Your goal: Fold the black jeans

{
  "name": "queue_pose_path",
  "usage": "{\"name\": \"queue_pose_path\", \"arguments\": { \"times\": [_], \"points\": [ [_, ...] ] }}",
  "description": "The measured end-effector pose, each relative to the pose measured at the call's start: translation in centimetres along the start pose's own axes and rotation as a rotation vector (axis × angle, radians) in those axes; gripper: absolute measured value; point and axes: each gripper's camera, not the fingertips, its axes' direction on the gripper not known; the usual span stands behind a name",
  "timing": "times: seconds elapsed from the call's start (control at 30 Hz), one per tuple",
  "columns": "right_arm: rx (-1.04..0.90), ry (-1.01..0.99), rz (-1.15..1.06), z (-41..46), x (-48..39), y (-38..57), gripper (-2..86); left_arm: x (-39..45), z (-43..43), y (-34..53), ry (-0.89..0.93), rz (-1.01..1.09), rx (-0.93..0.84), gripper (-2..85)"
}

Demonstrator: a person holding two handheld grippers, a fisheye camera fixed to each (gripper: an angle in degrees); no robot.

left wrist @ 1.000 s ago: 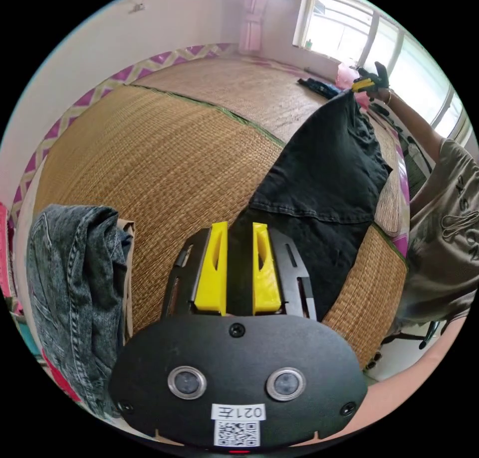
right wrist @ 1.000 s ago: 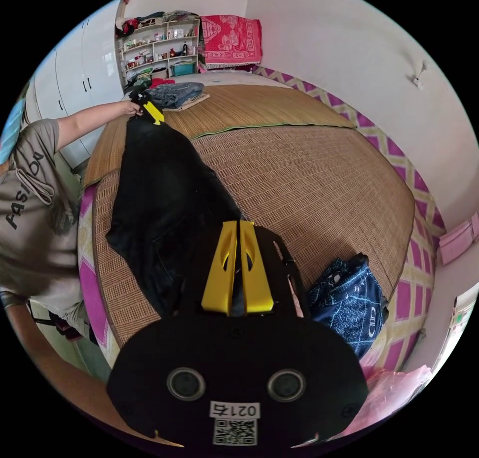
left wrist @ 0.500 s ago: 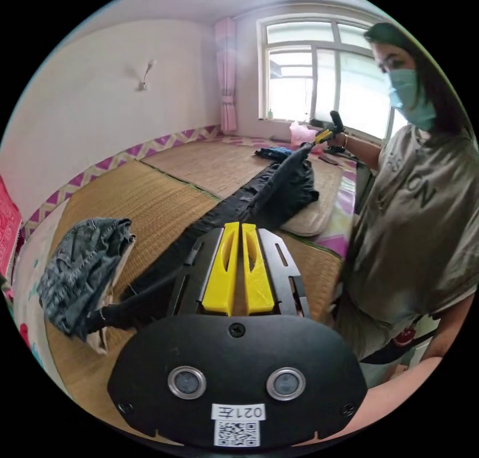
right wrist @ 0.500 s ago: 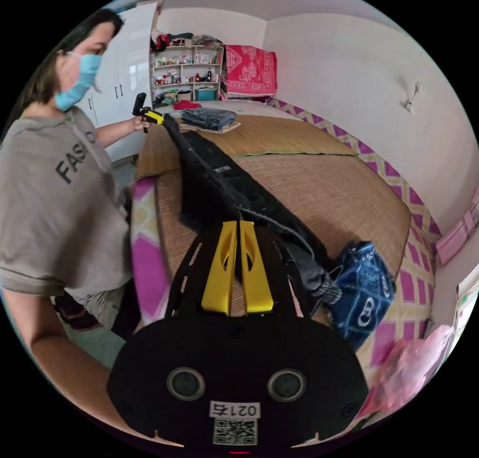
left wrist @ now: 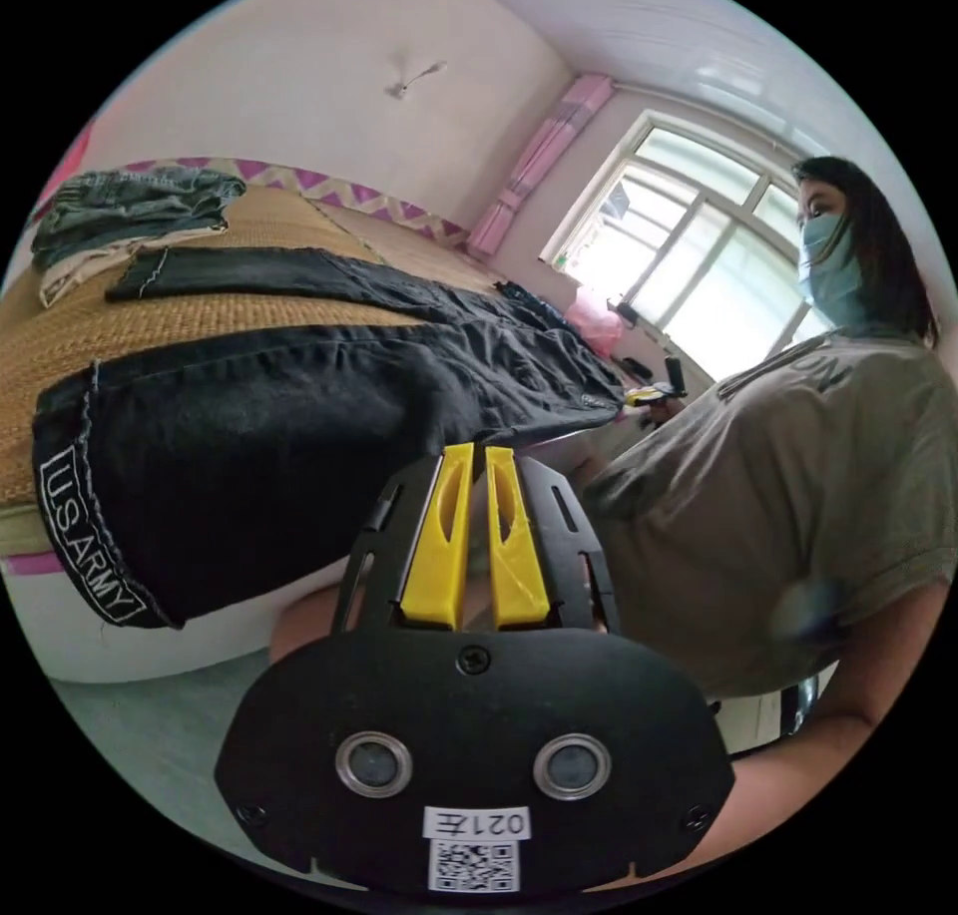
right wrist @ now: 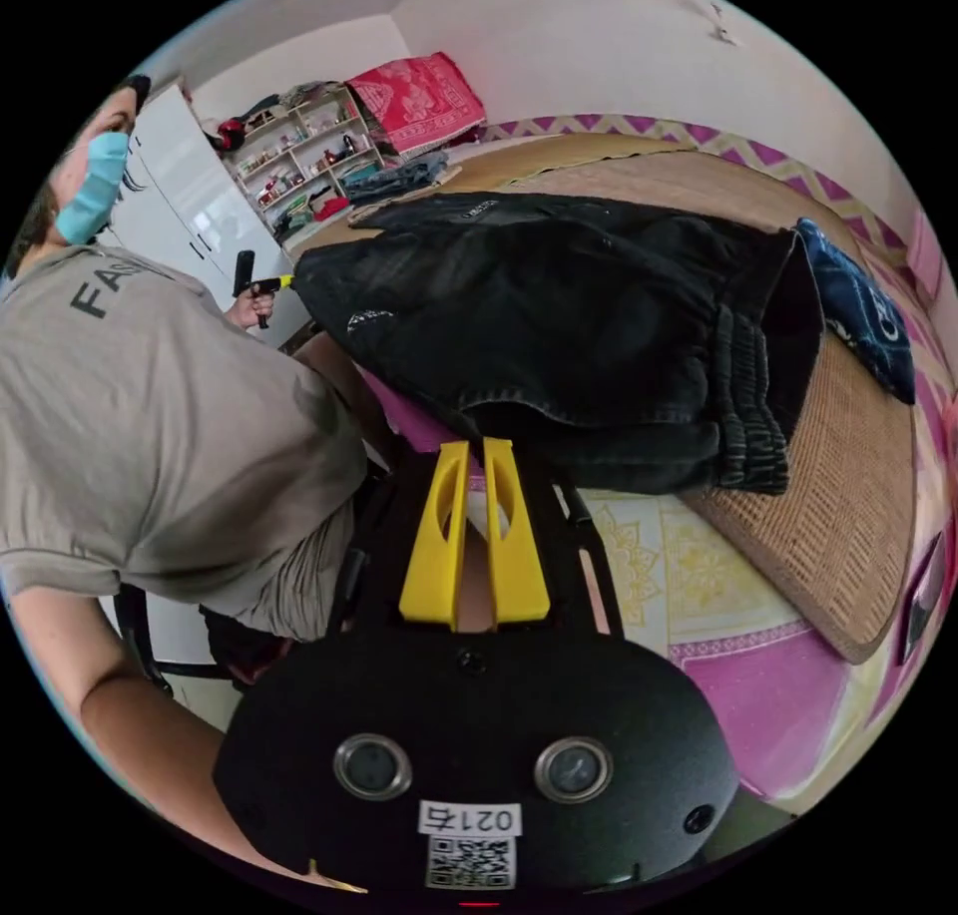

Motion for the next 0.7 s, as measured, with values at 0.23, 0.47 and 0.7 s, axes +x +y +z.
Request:
{"name": "queue_pose_path", "arguments": {
  "times": [0.23, 0.47, 0.7],
  "points": [
    [0.349, 0.046, 0.017, -12.1, 0.3, 1.5, 12.3, -3.2, -9.3, 0.4, -0.463, -0.146, 0.06, 1.5],
    [0.265, -0.024, 0.014, -7.3, 2.3, -4.4, 12.6, -10.8, -10.2, -0.4, -0.399, -0.324, -0.01, -0.7],
    [0.213, -0.043, -0.001, -6.1, 1.7, -6.1, 12.1, -11.4, -15.5, -3.3, -0.229, -0.227, 0.129, -0.9]
  ]
}}
